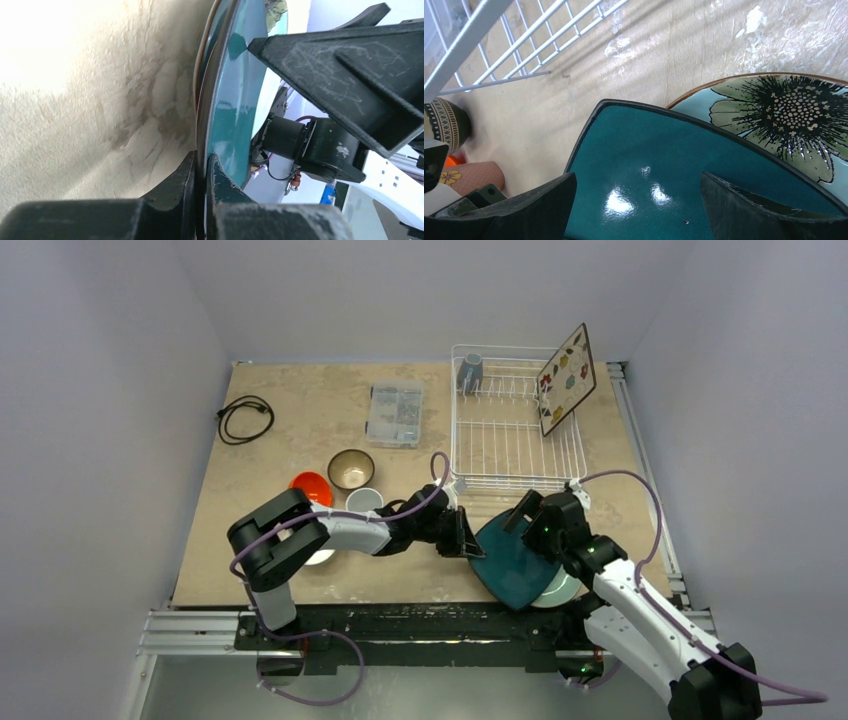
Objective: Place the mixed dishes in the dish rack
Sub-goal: Pick up the plate at the center of the board.
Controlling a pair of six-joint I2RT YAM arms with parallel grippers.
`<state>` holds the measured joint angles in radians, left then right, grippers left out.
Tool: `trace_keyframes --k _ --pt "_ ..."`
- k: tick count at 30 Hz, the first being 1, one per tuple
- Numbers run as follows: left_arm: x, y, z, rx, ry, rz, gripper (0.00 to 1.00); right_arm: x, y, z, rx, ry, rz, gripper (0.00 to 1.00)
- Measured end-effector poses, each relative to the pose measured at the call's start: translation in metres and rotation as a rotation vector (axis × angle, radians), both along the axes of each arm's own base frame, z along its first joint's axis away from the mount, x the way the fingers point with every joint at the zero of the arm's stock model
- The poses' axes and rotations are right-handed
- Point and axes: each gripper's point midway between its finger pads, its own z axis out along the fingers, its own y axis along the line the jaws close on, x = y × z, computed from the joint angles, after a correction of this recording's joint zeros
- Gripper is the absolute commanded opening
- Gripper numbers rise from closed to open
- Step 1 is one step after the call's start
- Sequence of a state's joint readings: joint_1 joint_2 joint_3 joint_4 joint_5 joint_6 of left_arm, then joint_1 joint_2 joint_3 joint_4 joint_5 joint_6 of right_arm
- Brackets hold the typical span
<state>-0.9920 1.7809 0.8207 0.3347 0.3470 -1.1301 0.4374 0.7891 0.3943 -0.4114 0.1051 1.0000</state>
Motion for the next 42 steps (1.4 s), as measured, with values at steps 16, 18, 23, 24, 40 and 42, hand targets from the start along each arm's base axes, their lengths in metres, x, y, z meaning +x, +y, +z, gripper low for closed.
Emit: trace_keyframes --k 16,18,23,24,40,42 --pt "-0.008 0.002 0.034 -0.020 -0.028 -0.078 0.00 -0.005 -0.002 0.161 0.031 -0.492 0.164 0.99" --pt "-0.011 0.008 0.054 -0.016 -0.062 -0.100 0.00 -0.008 -0.007 0.192 0.029 -0.588 0.161 0.99" --pt "-0.009 0.030 0.145 -0.083 -0.222 -0.151 0.00 -0.005 -0.019 0.237 -0.031 -0.700 0.134 0.99" --pt "-0.004 0.038 0.169 -0.112 -0.262 -0.150 0.00 -0.003 -0.020 0.243 -0.044 -0.706 0.134 0.99" --pt "0.088 0.231 0.262 0.146 -0.752 0.239 0.00 0.035 0.042 0.208 0.007 -0.581 0.379 0.99" --pt "0.093 0.244 0.240 0.182 -0.706 0.257 0.00 0.034 0.060 0.197 0.059 -0.572 0.462 0.99"
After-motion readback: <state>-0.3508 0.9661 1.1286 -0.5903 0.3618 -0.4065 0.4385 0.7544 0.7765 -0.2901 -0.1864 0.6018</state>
